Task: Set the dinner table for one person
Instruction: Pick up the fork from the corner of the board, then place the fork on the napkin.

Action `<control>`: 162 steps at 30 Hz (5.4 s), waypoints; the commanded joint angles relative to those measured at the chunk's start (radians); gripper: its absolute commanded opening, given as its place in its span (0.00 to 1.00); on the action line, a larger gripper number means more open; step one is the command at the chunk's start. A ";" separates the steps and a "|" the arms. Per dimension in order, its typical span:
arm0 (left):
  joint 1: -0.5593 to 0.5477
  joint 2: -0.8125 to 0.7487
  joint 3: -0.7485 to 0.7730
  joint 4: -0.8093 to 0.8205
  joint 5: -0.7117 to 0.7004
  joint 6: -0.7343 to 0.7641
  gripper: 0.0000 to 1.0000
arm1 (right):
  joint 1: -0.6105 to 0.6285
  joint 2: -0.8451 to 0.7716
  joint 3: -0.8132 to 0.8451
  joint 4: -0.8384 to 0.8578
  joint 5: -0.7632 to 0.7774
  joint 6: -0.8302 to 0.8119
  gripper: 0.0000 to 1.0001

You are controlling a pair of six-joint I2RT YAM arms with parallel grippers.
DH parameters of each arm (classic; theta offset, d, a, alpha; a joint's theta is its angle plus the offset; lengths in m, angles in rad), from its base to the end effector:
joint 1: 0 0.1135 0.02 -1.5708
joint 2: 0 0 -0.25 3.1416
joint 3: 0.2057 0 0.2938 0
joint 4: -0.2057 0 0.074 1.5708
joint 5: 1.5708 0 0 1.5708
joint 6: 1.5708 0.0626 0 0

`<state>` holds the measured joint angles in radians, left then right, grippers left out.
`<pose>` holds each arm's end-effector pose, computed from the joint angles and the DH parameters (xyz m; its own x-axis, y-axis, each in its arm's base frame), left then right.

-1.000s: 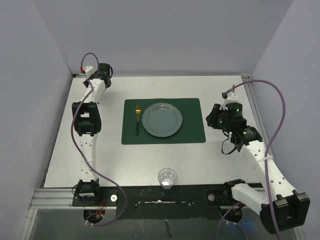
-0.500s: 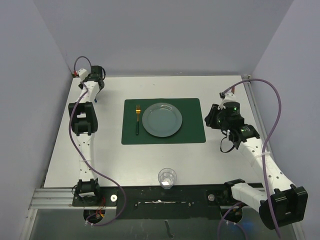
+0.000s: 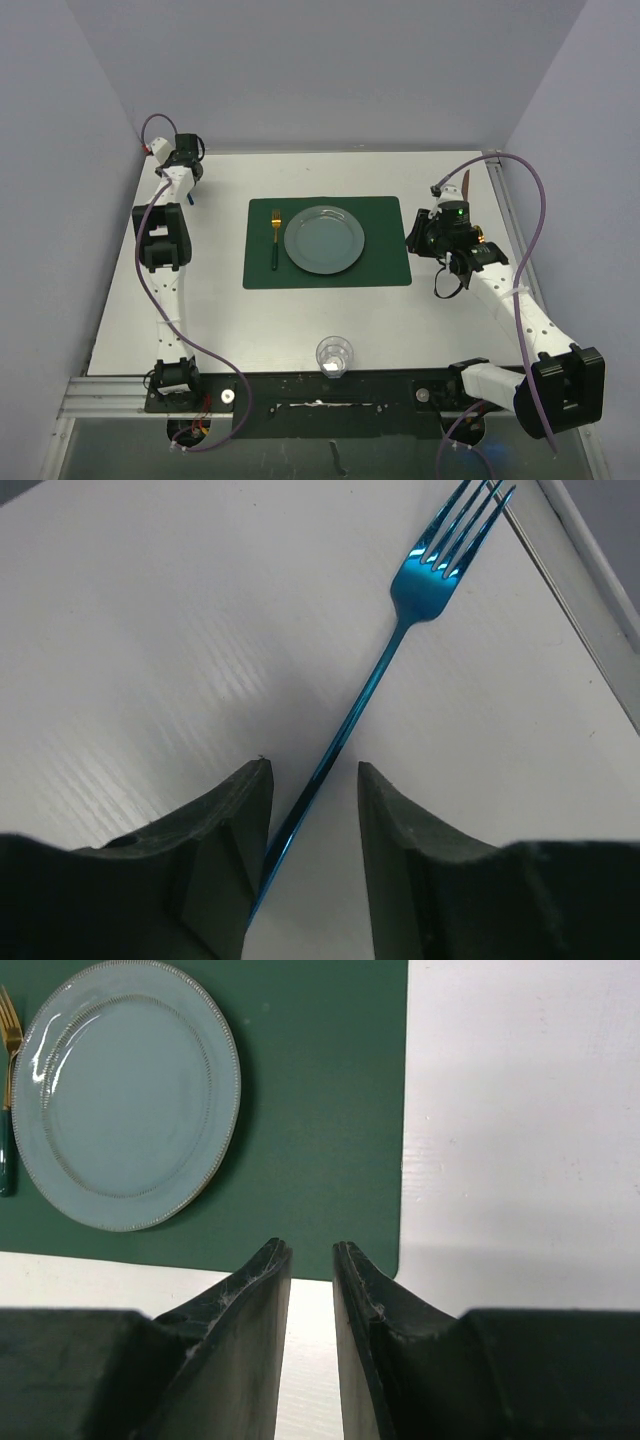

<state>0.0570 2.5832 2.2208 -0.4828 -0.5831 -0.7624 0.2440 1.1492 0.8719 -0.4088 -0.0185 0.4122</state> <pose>0.6031 0.0689 0.1057 -0.2554 -0.5920 -0.7644 -0.8140 0.5582 -0.1604 0.3068 0.0776 0.2341 -0.6656 0.2471 -0.7042 0.0123 0.9471 0.3207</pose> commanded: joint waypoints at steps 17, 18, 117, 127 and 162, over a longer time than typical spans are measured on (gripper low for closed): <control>0.065 -0.026 -0.089 0.054 0.124 -0.032 0.00 | 0.005 0.063 0.043 0.064 0.003 -0.016 0.25; 0.064 -0.046 -0.113 0.071 0.126 -0.036 0.00 | 0.006 0.061 0.042 0.064 0.003 -0.015 0.25; -0.457 -0.894 -1.364 0.559 0.317 0.238 0.00 | 0.035 -0.092 -0.019 0.031 -0.009 0.096 0.25; -0.457 -0.871 -1.364 0.572 0.309 0.251 0.00 | 0.036 -0.079 -0.012 0.033 -0.009 0.096 0.25; -0.457 -0.767 -1.274 0.584 0.296 0.313 0.00 | 0.038 -0.070 -0.007 0.023 -0.003 0.091 0.25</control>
<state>-0.3977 1.7798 0.9112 0.0765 -0.2806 -0.4736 0.2768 1.0771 0.8268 -0.4061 -0.0360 0.5091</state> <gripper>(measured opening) 0.017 0.252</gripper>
